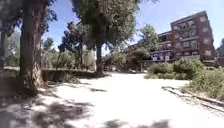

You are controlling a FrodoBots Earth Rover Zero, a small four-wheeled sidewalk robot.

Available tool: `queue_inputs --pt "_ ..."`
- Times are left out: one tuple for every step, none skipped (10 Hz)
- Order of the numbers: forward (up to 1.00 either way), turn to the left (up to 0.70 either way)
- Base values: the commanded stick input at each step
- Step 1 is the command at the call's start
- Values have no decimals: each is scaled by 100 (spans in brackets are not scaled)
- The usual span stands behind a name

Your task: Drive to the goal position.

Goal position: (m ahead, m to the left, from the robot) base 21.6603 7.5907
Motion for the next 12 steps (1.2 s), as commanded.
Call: queue_inputs --pt "85 -30" --pt "85 -7" --pt "85 0" --pt "85 0" --pt "85 0" --pt "85 0" --pt "85 0" --pt "85 0" --pt "85 0" --pt "85 0" --pt "85 0" --pt "85 0"
